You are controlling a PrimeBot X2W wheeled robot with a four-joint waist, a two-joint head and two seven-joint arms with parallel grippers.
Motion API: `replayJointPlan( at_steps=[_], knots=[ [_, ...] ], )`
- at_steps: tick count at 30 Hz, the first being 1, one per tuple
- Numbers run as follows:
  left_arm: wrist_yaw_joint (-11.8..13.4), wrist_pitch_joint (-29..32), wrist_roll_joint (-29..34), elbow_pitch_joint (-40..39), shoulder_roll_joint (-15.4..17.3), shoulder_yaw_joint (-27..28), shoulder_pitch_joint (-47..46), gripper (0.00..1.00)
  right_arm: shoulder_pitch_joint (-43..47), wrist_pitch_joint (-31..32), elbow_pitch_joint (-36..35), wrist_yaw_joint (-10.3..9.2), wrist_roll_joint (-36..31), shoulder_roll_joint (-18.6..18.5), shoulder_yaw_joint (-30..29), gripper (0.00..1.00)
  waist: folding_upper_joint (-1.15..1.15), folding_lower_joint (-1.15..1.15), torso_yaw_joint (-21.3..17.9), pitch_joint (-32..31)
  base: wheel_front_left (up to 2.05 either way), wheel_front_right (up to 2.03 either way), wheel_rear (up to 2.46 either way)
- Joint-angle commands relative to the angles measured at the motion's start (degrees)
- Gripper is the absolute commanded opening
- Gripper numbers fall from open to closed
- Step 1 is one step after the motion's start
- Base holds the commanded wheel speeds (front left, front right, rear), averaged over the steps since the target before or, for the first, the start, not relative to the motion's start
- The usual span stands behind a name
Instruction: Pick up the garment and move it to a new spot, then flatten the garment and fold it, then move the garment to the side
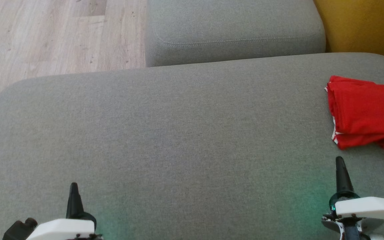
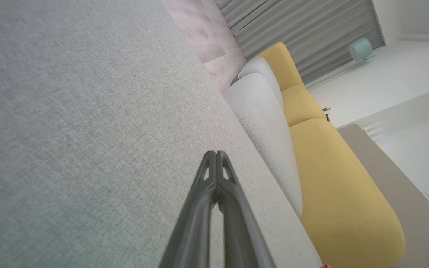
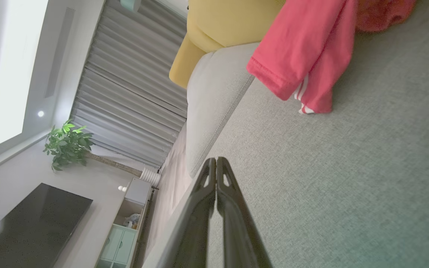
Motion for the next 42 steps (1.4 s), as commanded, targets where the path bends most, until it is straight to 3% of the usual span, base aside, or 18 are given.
replayJointPlan(
  at_steps=[1,42],
  knots=[
    [-0.55,0.60,-2.08,-1.36,0.84,2.04,-3.39,0.00,-3.47,0.66,-1.56,-0.03,2.32,-1.11,0.29,0.00,0.00,0.00,0.01,0.04,0.00,0.00,0.00],
    [-4.88,7.46,-29.15,0.17,0.68,7.63,-9.46,0.00,-8.72,7.39,-0.28,-0.04,31.48,-1.07,-3.63,0.00,0.00,0.00,0.21,0.96,0.00,0.00,0.00]
  ],
)
